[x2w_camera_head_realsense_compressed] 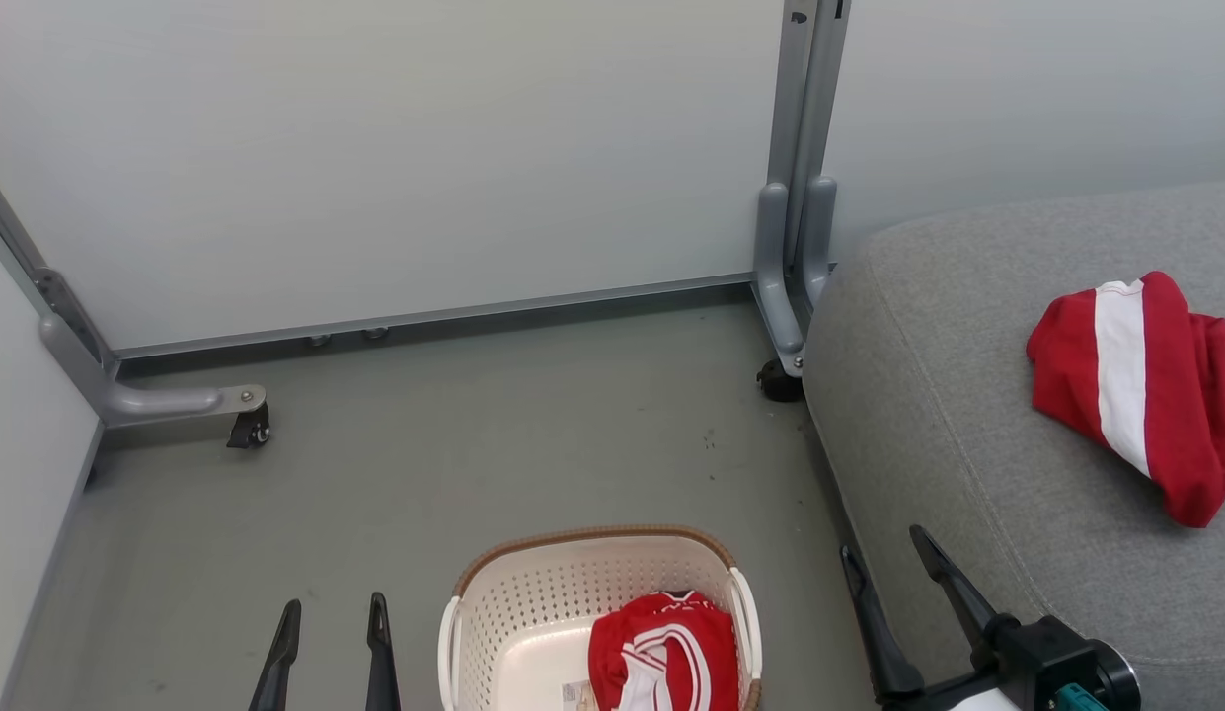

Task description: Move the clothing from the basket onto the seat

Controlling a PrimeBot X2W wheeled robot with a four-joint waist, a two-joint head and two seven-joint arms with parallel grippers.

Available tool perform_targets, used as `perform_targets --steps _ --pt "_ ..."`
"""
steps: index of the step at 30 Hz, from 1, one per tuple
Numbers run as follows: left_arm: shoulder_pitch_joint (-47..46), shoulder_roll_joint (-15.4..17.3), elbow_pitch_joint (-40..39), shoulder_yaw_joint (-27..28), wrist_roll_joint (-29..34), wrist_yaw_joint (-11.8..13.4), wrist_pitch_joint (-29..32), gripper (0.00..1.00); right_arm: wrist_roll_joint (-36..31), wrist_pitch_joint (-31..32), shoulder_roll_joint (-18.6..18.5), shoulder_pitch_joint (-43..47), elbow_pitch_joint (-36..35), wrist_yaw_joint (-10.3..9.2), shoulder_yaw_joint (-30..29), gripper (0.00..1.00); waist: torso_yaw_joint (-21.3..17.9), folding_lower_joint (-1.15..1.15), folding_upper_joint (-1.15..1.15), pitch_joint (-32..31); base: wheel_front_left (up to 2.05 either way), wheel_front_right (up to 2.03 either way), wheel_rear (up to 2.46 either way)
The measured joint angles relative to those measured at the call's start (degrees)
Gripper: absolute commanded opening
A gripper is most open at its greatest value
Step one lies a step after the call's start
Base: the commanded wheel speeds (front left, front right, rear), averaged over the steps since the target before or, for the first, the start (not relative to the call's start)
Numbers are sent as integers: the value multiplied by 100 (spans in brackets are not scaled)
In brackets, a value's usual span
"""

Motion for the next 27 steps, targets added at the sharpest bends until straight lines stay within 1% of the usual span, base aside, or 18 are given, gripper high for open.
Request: perform_targets --steps 16,20,27 --pt "7 0 55 -64 42 32 0 100 -1 0 -66 12 27 0 -15 100 -43 0 0 62 0 0 0" --pt "-1 0 223 -129 11 44 0 100 -1 0 -63 10 47 0 -68 100 -45 0 0 159 0 0 0" --pt "-225 -1 635 -254 33 -55 0 100 -40 0 -54 -112 25 0 -266 100 -88 0 0 483 0 0 0"
